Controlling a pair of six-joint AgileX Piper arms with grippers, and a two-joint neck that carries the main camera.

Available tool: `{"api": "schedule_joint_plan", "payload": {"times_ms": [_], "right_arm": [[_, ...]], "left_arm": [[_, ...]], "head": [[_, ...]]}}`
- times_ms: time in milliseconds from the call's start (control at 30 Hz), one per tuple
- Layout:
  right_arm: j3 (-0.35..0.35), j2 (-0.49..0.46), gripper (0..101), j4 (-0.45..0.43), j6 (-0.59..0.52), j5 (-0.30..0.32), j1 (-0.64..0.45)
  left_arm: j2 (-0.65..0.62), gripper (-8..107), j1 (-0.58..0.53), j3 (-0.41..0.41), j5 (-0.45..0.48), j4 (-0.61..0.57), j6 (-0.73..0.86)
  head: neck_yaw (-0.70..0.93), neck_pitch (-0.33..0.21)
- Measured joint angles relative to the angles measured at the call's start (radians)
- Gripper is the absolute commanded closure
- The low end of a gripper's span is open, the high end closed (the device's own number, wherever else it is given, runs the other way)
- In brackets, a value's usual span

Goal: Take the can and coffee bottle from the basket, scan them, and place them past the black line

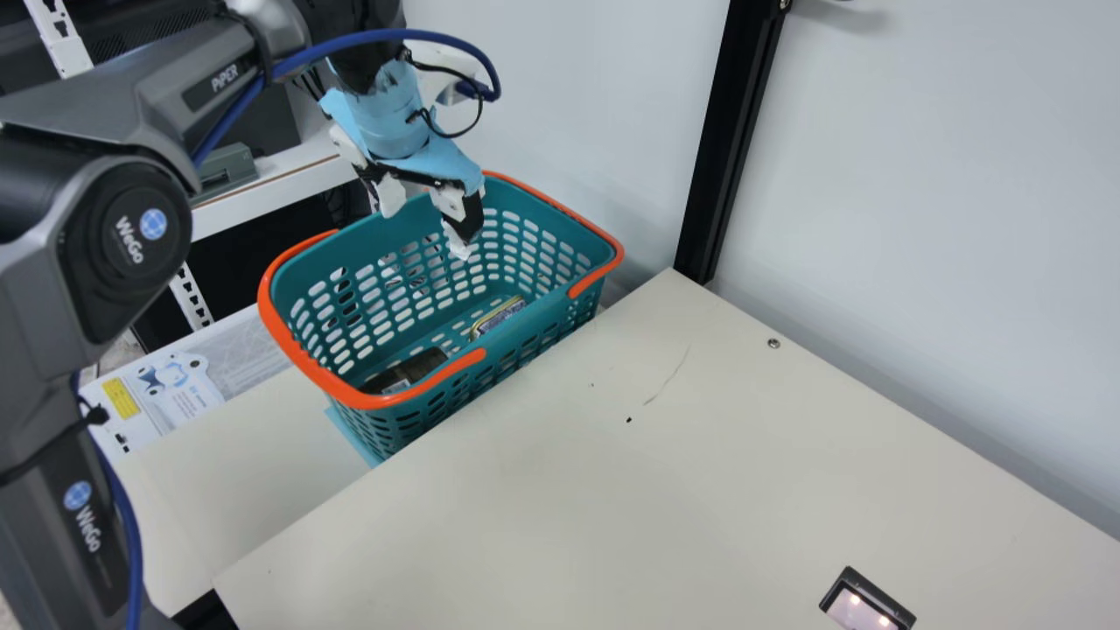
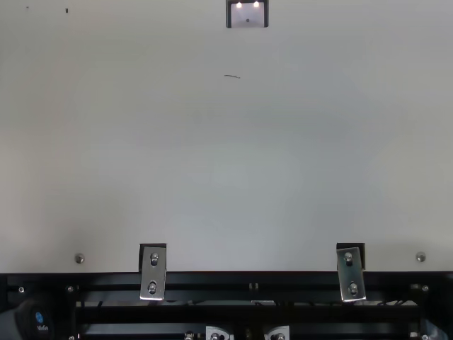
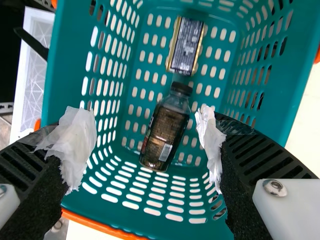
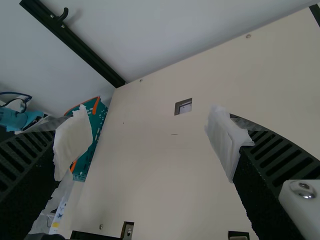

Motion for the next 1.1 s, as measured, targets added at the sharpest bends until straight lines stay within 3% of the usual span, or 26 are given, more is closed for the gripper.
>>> {"api": "schedule_joint_plan", "payload": {"times_ms": [267, 567, 1100], "right_arm": [[0.000, 0.000, 0, 0.000, 0.000, 0.000, 0.000], [0.000, 0.000, 0, 0.000, 0.000, 0.000, 0.000], [0.000, 0.000, 0, 0.000, 0.000, 0.000, 0.000]], "left_arm": [[0.006, 9, -0.002, 0.002, -0.008, 0.002, 0.004], [0.106, 9, 0.022, 0.014, -0.020, -0.025, 0.056], [0.375, 9, 0.041, -0.108, -0.131, -0.097, 0.275]], "head": [[0.000, -0.005], [0.000, -0.005], [0.000, -0.005]]}}
